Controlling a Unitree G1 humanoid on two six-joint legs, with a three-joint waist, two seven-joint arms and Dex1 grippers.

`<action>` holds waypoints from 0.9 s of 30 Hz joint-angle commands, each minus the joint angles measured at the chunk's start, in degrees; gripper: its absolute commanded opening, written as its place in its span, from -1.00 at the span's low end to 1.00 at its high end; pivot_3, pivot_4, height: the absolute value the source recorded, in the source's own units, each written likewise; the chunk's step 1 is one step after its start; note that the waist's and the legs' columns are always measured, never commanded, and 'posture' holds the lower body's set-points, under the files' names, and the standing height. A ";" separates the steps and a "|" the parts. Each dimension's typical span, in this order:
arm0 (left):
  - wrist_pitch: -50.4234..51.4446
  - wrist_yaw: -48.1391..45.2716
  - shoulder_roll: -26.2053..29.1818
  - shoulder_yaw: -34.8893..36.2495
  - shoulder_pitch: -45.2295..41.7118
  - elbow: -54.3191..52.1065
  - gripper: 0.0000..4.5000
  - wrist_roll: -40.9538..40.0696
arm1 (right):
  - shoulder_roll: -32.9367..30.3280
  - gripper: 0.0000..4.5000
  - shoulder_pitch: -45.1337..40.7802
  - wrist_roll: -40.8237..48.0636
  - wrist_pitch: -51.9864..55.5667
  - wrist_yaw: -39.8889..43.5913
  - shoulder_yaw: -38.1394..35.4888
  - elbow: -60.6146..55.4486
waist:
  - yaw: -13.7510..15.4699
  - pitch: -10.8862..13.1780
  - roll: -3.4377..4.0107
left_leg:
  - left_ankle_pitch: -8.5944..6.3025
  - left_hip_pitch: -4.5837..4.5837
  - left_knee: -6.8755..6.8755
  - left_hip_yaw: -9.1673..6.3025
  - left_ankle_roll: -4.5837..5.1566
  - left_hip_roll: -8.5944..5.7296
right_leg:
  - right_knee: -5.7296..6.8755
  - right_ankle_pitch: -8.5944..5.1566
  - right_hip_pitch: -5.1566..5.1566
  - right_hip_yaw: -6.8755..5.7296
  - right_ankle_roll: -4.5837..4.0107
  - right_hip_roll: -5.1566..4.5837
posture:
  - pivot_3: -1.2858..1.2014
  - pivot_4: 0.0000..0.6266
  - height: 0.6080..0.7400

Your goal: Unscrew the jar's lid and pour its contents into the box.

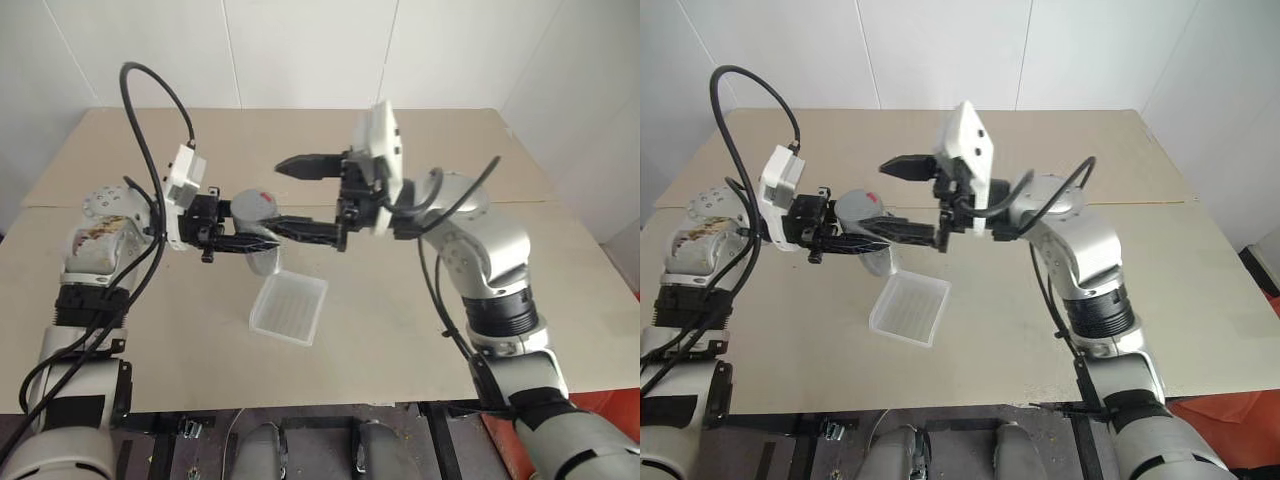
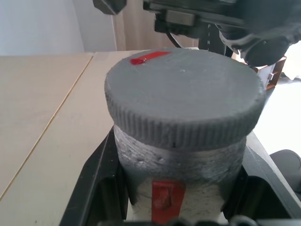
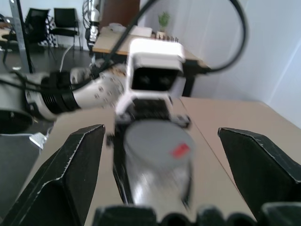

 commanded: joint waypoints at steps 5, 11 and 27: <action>-1.42 -0.82 -0.04 0.39 -2.23 0.58 -0.10 0.55 | 4.25 0.99 -3.85 -6.24 -0.36 -6.81 3.61 1.72 | -0.03 0.00 0.00 | 0.00 -0.01 -0.01 0.00 0.00 -0.01 | -0.02 0.00 -0.01 -0.01 0.00 0.00 | 0.03 -0.52 1.00; -1.42 -0.94 0.39 0.61 -1.62 0.13 -0.10 0.48 | 5.31 0.99 -4.28 -7.86 -0.88 -7.87 3.45 3.85 | 0.05 0.00 0.00 | 0.01 -0.02 0.00 0.00 -0.01 -0.01 | -0.02 0.00 0.00 -0.02 0.00 -0.01 | 0.03 -0.52 1.00; -1.45 -0.32 1.10 0.98 -0.36 -0.84 -0.10 0.10 | -2.34 0.99 -0.65 -3.28 -0.77 -4.13 -3.22 2.74 | 0.04 0.00 0.00 | 0.00 -0.02 -0.01 -0.03 0.00 -0.01 | -0.03 0.00 0.01 -0.03 0.00 -0.01 | 0.03 -0.52 1.00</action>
